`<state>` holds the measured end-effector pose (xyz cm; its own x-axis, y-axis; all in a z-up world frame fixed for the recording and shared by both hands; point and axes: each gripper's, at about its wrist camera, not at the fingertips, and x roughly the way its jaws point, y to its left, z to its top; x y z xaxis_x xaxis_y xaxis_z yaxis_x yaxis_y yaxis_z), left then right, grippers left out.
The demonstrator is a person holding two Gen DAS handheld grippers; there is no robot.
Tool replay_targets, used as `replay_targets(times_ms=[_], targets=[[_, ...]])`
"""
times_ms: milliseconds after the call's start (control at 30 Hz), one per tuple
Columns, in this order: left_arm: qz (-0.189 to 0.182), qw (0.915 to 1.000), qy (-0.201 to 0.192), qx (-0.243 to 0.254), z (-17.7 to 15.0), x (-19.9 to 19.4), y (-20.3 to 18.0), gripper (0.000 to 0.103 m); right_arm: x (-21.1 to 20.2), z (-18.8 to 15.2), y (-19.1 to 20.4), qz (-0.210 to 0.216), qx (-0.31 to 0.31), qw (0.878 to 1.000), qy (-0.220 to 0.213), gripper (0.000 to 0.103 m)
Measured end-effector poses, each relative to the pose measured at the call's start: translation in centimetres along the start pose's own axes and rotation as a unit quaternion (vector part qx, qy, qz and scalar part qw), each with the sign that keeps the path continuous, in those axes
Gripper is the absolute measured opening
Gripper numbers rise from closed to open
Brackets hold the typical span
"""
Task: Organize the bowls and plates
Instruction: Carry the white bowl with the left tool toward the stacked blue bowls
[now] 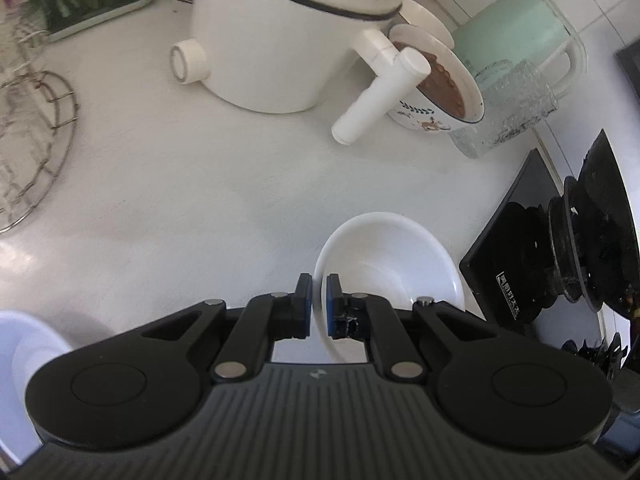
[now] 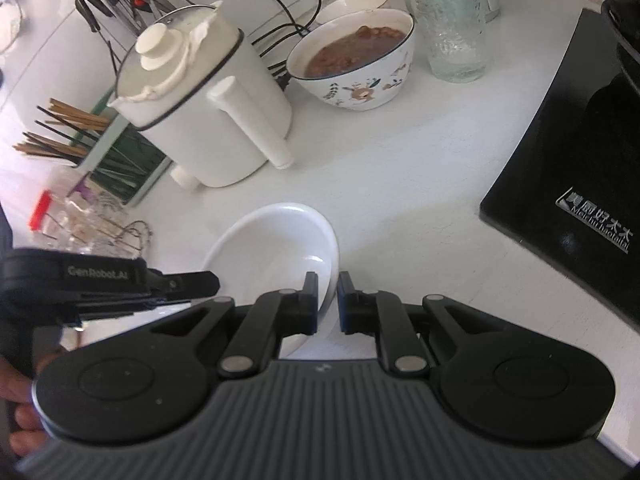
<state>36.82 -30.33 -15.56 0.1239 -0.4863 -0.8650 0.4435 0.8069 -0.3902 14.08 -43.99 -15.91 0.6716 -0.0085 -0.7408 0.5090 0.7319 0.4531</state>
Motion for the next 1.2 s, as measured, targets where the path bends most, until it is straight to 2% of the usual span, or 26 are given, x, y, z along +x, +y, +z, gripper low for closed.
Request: replay_targets(times_ms=[267, 533, 867, 1200], targets=[[-0.001, 0.9987, -0.030, -0.042, -0.9, -4.3, 0.9, 0.008, -1.5, 0.5, 1.9, 0.027, -0.016, 0.999, -0.002, 0.012], [-0.002, 0.9975, -0.051, -0.048, -0.9, -8.2, 0.9, 0.009, -2.8, 1.1, 3.5, 0.051, -0.003, 0.999, 0.001, 0.012], [-0.006, 0.9961, -0.071, -0.051, -0.5, -12.0, 1.8, 0.009, -4.1, 1.3, 6.2, 0.062, -0.019, 0.998, -0.012, 0.013], [-0.013, 0.9943, -0.074, -0.076, -1.0, -14.4, 4.5, 0.009, -4.4, 1.1, 9.1, 0.070, -0.038, 0.997, -0.013, 0.013]])
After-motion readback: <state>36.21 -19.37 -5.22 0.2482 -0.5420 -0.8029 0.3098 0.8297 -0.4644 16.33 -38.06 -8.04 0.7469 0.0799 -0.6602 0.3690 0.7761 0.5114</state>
